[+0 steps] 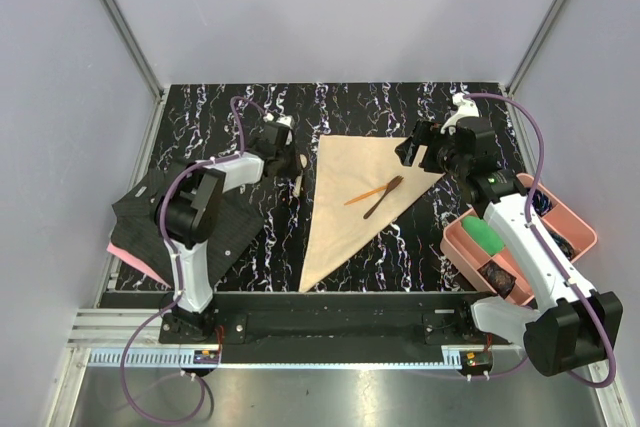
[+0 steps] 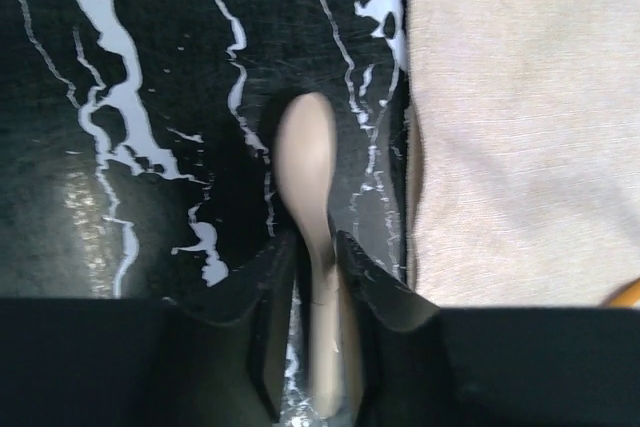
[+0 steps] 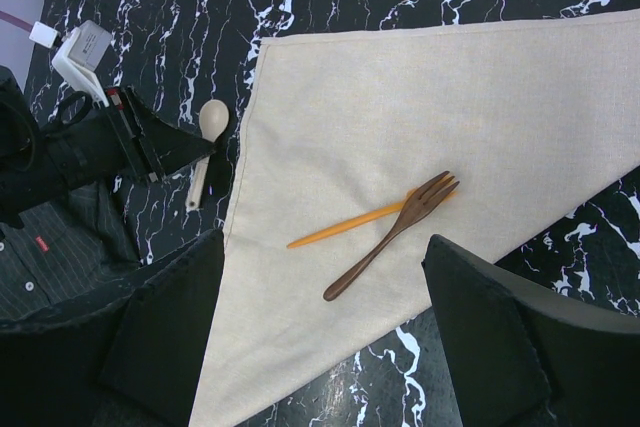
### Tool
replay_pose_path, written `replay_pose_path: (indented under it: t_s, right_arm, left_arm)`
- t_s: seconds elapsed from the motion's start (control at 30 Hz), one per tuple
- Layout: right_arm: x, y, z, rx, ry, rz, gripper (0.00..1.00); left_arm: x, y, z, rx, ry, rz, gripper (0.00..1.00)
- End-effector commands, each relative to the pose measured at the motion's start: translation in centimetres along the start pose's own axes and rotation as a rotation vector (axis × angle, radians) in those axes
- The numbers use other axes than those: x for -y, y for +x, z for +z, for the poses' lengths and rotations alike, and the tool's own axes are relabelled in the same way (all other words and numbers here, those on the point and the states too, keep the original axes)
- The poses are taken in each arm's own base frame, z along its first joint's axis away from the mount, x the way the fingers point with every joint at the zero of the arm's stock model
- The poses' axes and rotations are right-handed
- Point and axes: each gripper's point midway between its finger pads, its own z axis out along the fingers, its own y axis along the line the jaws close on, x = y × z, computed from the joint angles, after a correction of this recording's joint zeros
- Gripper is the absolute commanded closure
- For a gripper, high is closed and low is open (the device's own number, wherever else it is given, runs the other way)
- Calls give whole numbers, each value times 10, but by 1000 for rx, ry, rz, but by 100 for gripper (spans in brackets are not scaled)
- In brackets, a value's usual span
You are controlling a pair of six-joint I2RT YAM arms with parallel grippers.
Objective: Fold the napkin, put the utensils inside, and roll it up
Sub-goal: Grab a utensil with the left arm, then place the utensil onto the napkin
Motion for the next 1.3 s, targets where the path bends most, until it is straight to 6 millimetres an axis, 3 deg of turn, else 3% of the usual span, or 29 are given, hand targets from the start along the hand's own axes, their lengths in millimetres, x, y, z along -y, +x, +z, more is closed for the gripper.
replay_pose_path:
  t_s: [0.0, 0.1, 0.27, 0.3, 0.4, 0.5, 0.53, 0.73, 1.03, 1.27]
  right_arm:
    - [-14, -22, -2, 59, -50, -8, 10]
    - [-13, -21, -1, 54, -50, -8, 10]
    - [-12, -20, -3, 59, -46, -11, 10]
    - [-12, -21, -4, 63, -45, -11, 10]
    - [-12, -21, -4, 65, -43, -11, 10]
    - [-13, -20, 0, 55, -51, -5, 10]
    - [-14, -20, 1, 51, -59, -4, 10]
    - [-15, -20, -4, 62, -62, -4, 10]
    - [-13, -19, -6, 64, -57, -7, 10]
    - [-15, -20, -8, 69, -61, -15, 10]
  left_arm:
    - [-7, 3, 2, -2, 30, 4, 84]
    - [1, -2, -1, 18, 72, 24, 98]
    - [28, -5, -22, 21, 209, 46, 100]
    - [41, -14, -36, 51, 253, 56, 100]
    - [84, -15, -59, 53, 389, 123, 100]
    - [141, 0, -72, 3, 547, 219, 100]
    - [164, 15, -77, -31, 610, 265, 100]
    - [227, 57, -65, -177, 765, 315, 100]
    - [268, 80, -46, -227, 836, 336, 100]
    - [263, 92, -21, -258, 798, 323, 100]
